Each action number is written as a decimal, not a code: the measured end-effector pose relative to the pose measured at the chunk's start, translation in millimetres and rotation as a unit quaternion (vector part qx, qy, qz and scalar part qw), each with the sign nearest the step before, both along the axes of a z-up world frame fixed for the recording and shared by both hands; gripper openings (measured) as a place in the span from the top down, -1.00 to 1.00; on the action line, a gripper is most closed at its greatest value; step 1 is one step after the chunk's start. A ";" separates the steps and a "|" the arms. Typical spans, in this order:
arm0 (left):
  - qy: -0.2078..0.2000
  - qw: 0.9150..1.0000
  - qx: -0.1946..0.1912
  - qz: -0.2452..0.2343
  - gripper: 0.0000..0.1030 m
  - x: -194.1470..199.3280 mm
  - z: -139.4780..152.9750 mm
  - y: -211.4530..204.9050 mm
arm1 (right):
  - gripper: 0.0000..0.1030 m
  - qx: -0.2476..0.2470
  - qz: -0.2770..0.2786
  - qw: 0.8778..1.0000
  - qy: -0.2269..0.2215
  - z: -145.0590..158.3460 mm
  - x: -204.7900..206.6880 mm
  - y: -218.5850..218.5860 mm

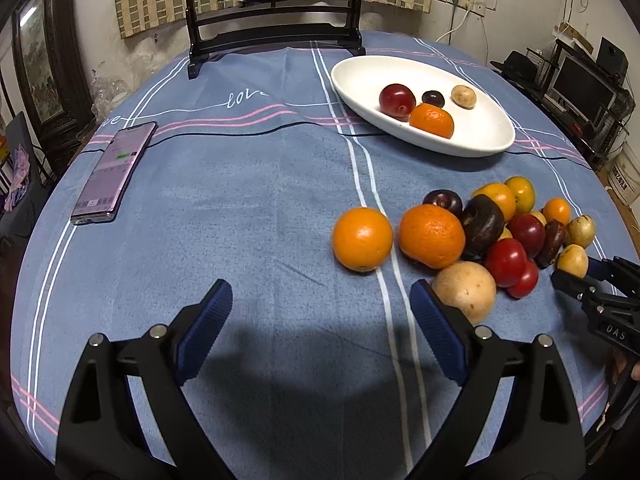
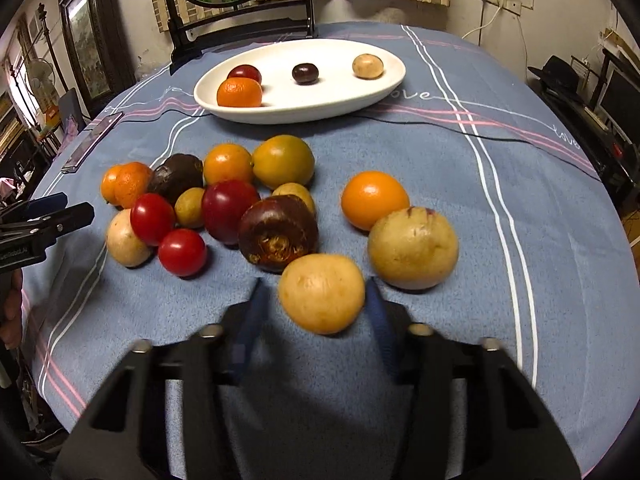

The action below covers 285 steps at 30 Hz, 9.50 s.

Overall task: Organize fruits
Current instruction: 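Grasp a second orange with the left tool while the right tool grasps a pale potato, then place the orange and pale potato on the white plate, opening both tools, then grasp a pale potato with the left tool while the right tool grasps another pale fruit, then lower both pale fruits onto the white plate and open both tools, then grasp an orange with the left tool while the right tool grasps a yellow-orange fruit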

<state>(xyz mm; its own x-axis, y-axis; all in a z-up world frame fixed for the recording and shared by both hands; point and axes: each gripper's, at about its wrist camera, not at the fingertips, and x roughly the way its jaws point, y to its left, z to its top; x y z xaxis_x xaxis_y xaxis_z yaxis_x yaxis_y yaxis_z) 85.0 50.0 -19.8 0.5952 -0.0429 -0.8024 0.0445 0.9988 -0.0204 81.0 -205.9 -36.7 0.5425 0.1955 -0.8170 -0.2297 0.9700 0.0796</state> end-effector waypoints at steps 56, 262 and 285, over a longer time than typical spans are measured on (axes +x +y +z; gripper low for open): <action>-0.016 0.998 0.008 -0.067 0.26 150.9 53.6 -78.6 | 0.21 0.000 0.074 0.994 -0.085 79.9 122.5 21.8; -0.006 1.000 -0.008 0.006 -0.70 22.9 -6.0 -17.8 | -0.29 0.084 -0.117 0.987 -0.064 28.4 -6.8 -80.6; 0.014 1.000 -0.012 -0.011 0.19 32.8 -24.7 -30.0 | -0.28 -0.002 -0.045 0.999 0.001 -0.7 45.4 -26.7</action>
